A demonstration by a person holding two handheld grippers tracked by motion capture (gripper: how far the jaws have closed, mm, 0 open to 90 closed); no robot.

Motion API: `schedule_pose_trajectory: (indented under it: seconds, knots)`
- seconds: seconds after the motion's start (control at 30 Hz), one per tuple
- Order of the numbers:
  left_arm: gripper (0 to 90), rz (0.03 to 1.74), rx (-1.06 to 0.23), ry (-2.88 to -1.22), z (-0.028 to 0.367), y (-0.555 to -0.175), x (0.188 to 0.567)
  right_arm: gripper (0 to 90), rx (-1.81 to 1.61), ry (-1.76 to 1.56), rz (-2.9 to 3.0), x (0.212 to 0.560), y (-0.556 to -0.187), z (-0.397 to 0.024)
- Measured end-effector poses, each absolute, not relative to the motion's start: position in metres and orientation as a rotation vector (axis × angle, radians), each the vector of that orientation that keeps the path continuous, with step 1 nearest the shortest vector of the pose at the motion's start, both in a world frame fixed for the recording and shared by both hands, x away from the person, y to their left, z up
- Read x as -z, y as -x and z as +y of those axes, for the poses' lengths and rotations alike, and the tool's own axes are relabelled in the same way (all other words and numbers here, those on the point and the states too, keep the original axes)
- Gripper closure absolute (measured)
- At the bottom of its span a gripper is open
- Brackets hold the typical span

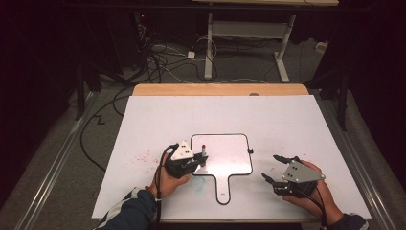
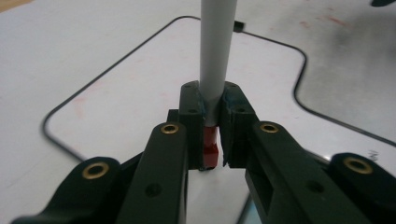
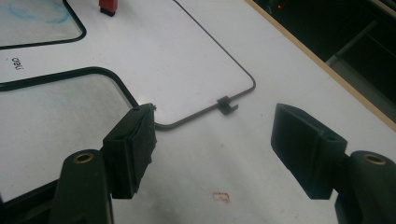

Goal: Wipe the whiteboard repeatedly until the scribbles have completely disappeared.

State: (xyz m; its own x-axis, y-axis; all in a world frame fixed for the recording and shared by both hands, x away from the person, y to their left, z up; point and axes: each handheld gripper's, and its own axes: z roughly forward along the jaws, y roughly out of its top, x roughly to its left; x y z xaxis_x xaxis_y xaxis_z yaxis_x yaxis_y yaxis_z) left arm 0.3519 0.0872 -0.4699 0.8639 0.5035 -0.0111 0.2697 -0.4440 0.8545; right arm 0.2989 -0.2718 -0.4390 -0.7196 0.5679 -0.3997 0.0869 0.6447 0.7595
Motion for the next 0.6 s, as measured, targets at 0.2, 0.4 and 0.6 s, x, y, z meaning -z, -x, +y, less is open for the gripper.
schedule_pose_trajectory:
  seconds: [0.2, 0.4, 0.6]
  knots:
    - [79.0, 0.568, -0.318, -2.06, 0.091, -0.353, 0.47, 31.3, -0.984, -0.509, 2.231, 0.44, -0.299, -0.272]
    - [79.0, 0.634, -0.33, -2.029, 0.093, -0.372, 0.471, 31.3, -0.985, -0.505, 2.227, 0.439, -0.299, -0.272]
    - [79.0, 0.597, -0.318, -2.04, 0.072, -0.375, 0.47, 31.3, -0.984, -0.504, 2.235, 0.44, -0.3, -0.27]
